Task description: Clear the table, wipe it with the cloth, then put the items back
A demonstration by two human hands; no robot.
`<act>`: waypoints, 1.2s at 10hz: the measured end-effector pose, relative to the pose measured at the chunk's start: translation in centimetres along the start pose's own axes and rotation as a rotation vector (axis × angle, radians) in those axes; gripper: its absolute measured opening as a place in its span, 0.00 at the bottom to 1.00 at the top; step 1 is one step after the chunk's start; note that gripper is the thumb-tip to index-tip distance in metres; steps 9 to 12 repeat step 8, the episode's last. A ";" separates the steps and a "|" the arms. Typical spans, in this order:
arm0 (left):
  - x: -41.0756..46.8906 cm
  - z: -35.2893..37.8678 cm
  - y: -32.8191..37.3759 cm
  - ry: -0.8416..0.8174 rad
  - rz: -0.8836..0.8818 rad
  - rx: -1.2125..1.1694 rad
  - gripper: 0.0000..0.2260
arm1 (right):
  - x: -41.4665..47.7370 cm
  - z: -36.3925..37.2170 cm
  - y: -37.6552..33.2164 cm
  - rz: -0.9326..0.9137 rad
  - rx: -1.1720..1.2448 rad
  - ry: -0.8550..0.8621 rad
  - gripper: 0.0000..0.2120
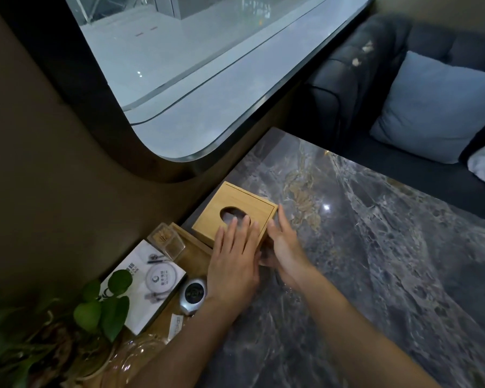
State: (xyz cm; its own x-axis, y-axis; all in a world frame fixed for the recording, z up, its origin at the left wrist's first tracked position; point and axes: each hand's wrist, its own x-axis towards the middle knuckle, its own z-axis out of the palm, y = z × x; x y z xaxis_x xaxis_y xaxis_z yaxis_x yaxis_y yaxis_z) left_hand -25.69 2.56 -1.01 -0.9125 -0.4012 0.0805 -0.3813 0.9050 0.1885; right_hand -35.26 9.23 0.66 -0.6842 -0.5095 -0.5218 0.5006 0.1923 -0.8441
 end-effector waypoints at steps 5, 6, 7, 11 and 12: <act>1.5 -0.9 -3.3 0.016 -0.116 -0.068 0.27 | 2.8 3.6 -0.5 -0.051 -0.167 -0.059 0.28; 1.7 -1.1 -3.3 0.012 -0.120 -0.111 0.26 | 2.8 3.3 -0.4 -0.045 -0.211 -0.091 0.31; 1.7 -1.8 -3.1 0.014 -0.135 -0.160 0.25 | 2.5 2.8 -0.8 -0.071 -0.308 -0.070 0.33; 1.9 -2.7 -2.8 -0.004 -0.139 -0.185 0.25 | 1.7 1.5 -1.9 -0.169 -0.462 0.037 0.31; 1.9 -2.7 -2.8 -0.004 -0.139 -0.185 0.25 | 1.7 1.5 -1.9 -0.169 -0.462 0.037 0.31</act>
